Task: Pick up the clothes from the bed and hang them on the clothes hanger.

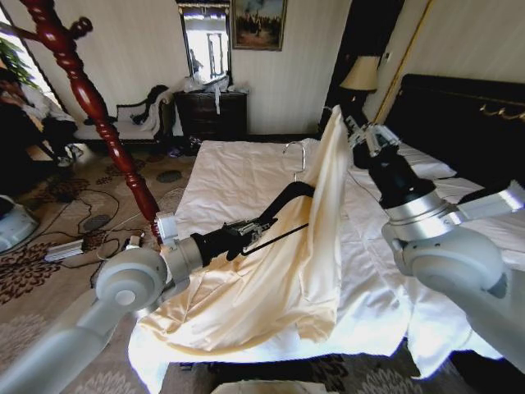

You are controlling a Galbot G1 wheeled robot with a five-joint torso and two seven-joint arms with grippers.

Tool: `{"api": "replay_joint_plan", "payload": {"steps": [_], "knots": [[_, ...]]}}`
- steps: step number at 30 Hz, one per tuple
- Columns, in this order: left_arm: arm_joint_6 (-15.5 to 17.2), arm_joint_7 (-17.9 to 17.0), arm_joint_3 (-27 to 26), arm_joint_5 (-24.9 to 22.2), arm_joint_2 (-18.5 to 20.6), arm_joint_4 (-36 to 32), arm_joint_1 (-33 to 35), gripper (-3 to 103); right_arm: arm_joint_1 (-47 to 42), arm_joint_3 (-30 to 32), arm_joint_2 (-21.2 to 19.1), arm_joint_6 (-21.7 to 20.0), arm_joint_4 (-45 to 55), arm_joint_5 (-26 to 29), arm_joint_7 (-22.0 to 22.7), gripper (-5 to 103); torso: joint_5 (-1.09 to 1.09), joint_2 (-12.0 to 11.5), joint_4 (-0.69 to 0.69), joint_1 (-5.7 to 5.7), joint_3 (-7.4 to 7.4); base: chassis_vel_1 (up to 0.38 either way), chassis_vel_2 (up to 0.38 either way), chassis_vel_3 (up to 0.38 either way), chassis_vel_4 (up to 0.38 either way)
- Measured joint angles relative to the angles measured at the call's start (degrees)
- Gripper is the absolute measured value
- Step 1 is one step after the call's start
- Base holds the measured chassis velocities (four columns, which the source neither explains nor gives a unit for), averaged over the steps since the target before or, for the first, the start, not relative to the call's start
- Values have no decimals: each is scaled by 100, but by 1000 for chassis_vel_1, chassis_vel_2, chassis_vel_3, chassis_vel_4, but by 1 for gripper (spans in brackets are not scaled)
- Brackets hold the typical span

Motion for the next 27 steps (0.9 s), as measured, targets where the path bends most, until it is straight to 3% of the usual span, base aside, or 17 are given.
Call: {"api": "replay_joint_plan", "payload": {"steps": [8,17,27], "knots": [[0,45,-30,106,-66,283,-189,18,-172,-83,23,137,341,-46,-319,0,-1,0,0,0,0,0,0,0,0],[-11,43,138,171,-308,676,-736,18,-894,-152,-11,150,353,-611,-498,0,0,0,0,0,0,0,0,0,0],[-94,82,183,261,-424,1082,-1229,18,-1418,-132,-24,229,341,-863,-864,0,0,0,0,0,0,0,0,0,0]]}}
